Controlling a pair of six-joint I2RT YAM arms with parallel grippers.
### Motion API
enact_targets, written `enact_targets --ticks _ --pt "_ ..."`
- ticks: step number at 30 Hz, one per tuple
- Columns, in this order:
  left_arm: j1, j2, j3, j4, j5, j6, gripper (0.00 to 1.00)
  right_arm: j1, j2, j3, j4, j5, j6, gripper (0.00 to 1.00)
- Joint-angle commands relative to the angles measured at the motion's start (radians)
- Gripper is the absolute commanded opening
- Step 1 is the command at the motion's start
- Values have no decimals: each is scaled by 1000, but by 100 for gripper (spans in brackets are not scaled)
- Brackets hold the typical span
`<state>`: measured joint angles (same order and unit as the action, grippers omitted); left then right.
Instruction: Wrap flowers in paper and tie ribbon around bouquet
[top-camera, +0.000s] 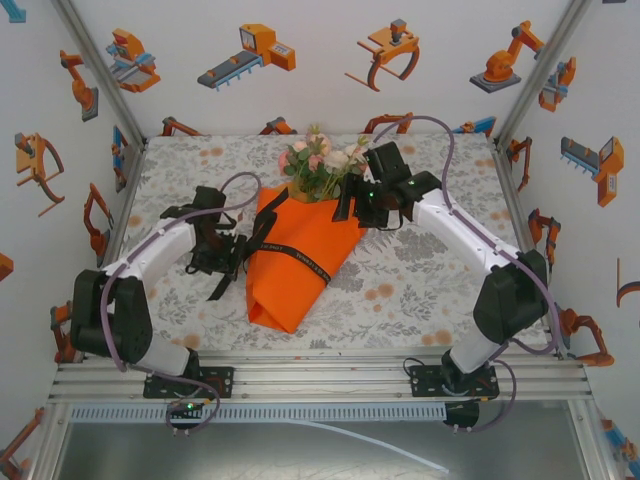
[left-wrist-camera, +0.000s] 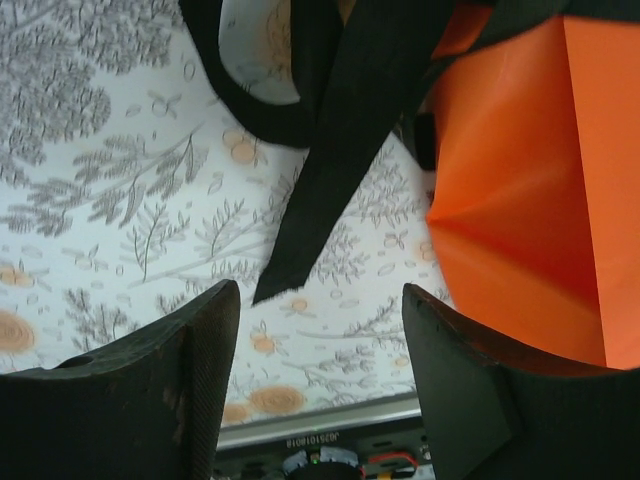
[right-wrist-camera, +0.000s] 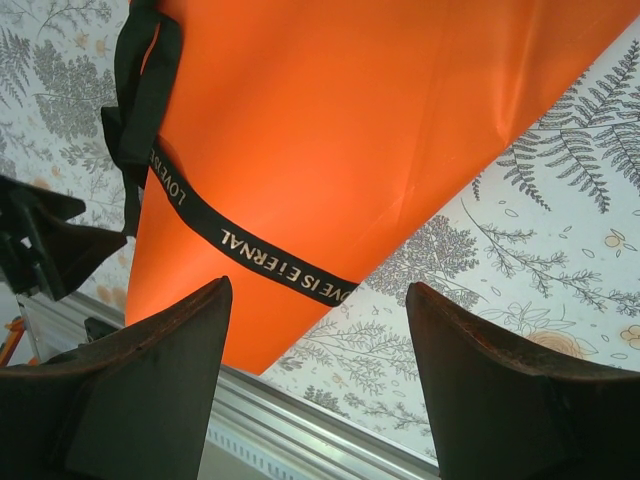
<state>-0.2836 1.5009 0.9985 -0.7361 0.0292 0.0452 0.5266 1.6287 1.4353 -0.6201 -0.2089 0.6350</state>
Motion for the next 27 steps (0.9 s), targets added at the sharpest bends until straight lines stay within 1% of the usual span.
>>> enact_targets --ticks 1,3,5,7,9,11,13,14,17,21,22,24,27 --pt "-5 67 -1 42 58 61 61 4 -35 -13 8 7 -1 64" --pt "-6 107 7 38 84 51 58 3 -47 -24 8 13 -3 64" --pt "-5 133 -1 63 84 35 56 3 -57 -37 8 21 -2 64" --pt "-7 151 -5 83 70 27 51 3 -65 -45 8 25 -2 64" --pt "-6 161 -1 93 61 23 44 3 -70 -51 8 25 0 64" --pt "-8 164 -2 100 51 19 32 3 -69 -52 7 23 0 64" --pt "-6 158 -1 95 25 12 12 3 -67 -46 3 23 -1 64" --pt "-5 146 0 86 8 5 0 3 -65 -43 2 23 -2 64" --pt "11 61 11 60 7 -11 0 3 -63 -35 0 25 0 64" --pt "19 -145 90 30 76 -59 0 3 -62 -27 0 27 -1 64" --pt "19 -198 107 47 110 -79 0 3 -61 -27 0 30 -1 64" --pt "16 -298 134 134 206 -119 0 1 -61 -26 0 37 -1 64" --pt "-4 -348 180 311 295 -211 0 0 -71 -30 -1 46 0 64"
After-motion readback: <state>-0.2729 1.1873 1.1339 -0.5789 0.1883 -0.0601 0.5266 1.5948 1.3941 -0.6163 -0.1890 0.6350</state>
